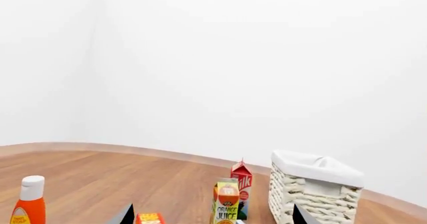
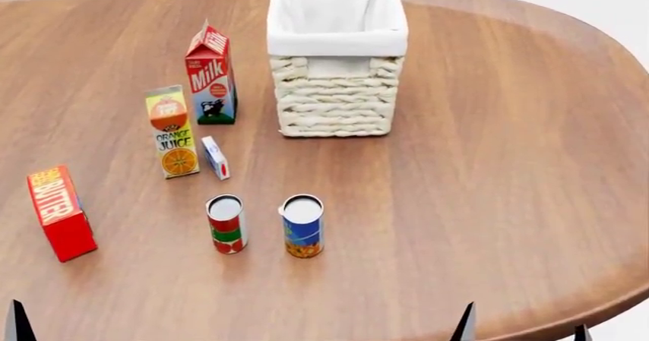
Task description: Pick up the alphabet soup, and put it in the basket.
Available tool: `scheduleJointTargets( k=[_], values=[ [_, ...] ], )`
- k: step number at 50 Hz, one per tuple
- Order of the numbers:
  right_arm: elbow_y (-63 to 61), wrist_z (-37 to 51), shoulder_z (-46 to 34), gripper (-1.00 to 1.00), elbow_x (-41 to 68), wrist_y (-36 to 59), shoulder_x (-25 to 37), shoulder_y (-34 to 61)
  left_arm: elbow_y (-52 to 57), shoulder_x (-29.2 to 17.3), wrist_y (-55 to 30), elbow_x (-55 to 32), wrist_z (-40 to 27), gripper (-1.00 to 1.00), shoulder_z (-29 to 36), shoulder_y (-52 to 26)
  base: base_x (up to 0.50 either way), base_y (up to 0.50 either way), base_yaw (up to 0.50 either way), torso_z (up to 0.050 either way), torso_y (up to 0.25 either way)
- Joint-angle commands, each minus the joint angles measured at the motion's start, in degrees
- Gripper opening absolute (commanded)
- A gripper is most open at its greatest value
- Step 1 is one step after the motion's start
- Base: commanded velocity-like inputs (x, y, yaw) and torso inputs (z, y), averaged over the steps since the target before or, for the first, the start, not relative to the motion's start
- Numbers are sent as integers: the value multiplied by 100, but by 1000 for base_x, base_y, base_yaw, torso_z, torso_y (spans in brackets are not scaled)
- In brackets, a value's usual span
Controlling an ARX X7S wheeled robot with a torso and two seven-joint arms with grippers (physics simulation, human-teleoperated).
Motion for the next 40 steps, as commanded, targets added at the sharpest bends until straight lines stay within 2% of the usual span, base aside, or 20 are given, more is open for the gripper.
scheduleJointTargets(
  k=[1,40],
  values=[
    [-8,67,-28,100,0,37,23,9,-2,-33,20,-16,-30,100,20,6,23,-47,0,0,0],
    [42,87,-165,100,-71,-183,109,-5,10,-119,33,-33,-144,100,104,-13,192,-58,0,0,0]
  ],
)
